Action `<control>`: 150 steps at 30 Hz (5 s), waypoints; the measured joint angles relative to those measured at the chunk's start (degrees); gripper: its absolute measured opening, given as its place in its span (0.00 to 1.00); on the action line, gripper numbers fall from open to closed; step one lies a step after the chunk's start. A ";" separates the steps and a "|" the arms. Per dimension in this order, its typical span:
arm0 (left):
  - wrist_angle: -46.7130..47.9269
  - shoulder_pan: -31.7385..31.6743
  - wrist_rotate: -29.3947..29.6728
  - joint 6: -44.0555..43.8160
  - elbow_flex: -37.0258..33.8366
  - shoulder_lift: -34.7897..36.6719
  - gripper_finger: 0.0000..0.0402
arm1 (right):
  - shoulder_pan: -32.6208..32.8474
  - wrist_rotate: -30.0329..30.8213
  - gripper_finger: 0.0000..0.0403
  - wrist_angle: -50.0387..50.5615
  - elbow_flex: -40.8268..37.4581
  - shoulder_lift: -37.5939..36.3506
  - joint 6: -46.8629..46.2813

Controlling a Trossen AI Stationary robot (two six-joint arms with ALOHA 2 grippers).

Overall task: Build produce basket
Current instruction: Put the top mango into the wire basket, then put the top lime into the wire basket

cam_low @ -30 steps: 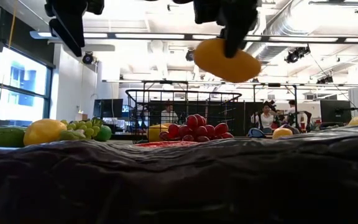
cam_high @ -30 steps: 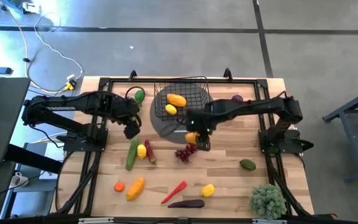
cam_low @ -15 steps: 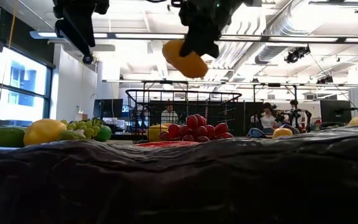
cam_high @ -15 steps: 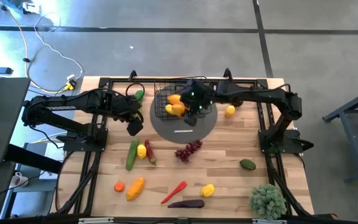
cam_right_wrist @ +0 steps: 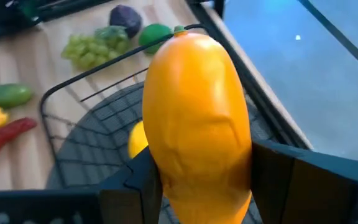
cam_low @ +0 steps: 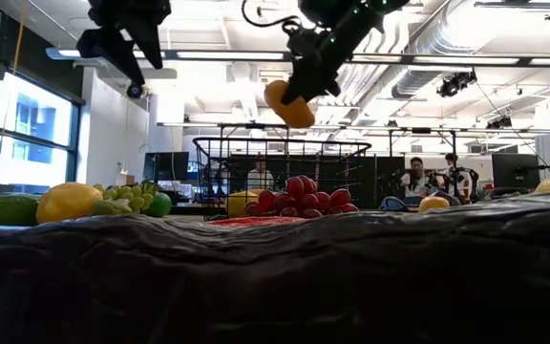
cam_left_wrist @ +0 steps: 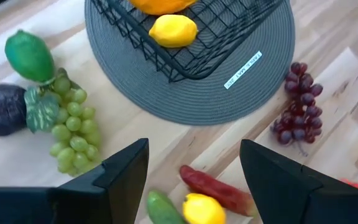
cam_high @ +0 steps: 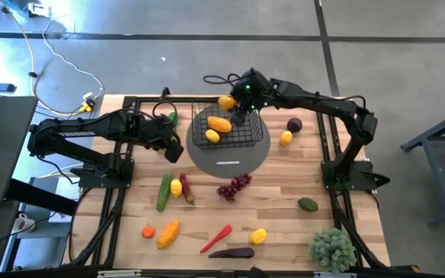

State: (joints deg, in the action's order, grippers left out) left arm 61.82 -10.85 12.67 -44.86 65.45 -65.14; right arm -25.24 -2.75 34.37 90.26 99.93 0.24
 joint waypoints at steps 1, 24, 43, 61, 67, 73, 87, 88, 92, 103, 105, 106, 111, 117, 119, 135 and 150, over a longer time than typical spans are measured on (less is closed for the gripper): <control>0.00 0.00 0.00 -1.15 0.00 -0.02 0.61 | -0.56 -0.03 0.39 -0.13 0.00 0.35 -0.09; 1.61 1.29 0.95 -11.06 0.00 -0.82 0.61 | -2.16 -0.27 0.39 1.63 0.00 14.15 1.28; 1.81 1.25 1.24 -10.06 0.00 -5.33 0.61 | -2.90 2.41 0.58 4.00 -0.02 15.46 2.17; 8.00 -0.83 1.08 -14.03 0.00 -5.25 0.61 | -3.02 3.22 0.71 7.44 5.35 14.89 0.22; 12.69 -1.95 3.54 -18.00 0.00 -5.25 0.61 | -4.00 3.20 0.72 9.46 8.68 14.85 1.29; 12.83 -7.17 5.83 -14.64 0.00 -5.26 0.61 | -5.46 3.20 0.72 12.87 12.62 14.85 1.30; 4.55 -25.29 0.61 -0.94 -3.82 -5.27 0.61 | -8.70 3.20 0.72 23.19 24.67 14.83 3.27; 2.61 -26.74 -0.65 0.30 -4.83 -5.25 0.61 | -8.87 3.20 0.72 23.24 25.24 14.83 3.24; -5.90 -31.60 -4.02 4.16 -8.42 -5.26 0.61 | -8.95 3.26 0.72 23.60 26.76 14.83 2.18; -18.30 -39.39 -4.76 11.92 -11.52 -9.37 0.61 | -8.91 3.72 0.72 24.07 27.58 14.83 -1.84; -19.78 -40.46 -4.93 13.56 -11.52 -11.08 0.61 | -8.91 3.70 0.72 24.15 27.58 14.83 -2.59; -20.60 -40.99 -5.47 14.37 -11.52 -12.00 0.61 | -8.91 3.70 0.72 24.15 27.58 14.83 -3.04; -22.26 -43.79 -9.33 17.01 -11.52 -16.87 0.61 | -8.91 3.69 0.72 24.83 27.58 14.83 -4.47; -23.09 -46.28 -10.72 19.50 -11.52 -21.41 0.61 | -8.91 3.68 0.72 24.79 27.58 14.83 -6.42; -23.27 -46.54 -10.76 20.08 -11.52 -22.53 0.61 | -8.91 3.68 0.72 24.79 27.58 14.83 -6.89; -26.85 -46.95 -10.80 21.52 -11.50 -28.26 0.61 | -8.87 3.66 0.72 24.75 27.58 14.83 -9.43; -29.14 -47.30 -10.51 21.50 -11.47 -30.97 0.52 | -8.84 3.66 0.72 24.75 27.58 14.85 -10.85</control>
State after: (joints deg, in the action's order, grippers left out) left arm 32.69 -58.15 2.16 -23.35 53.98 -96.12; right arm -34.09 0.91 59.11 117.84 114.78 -10.61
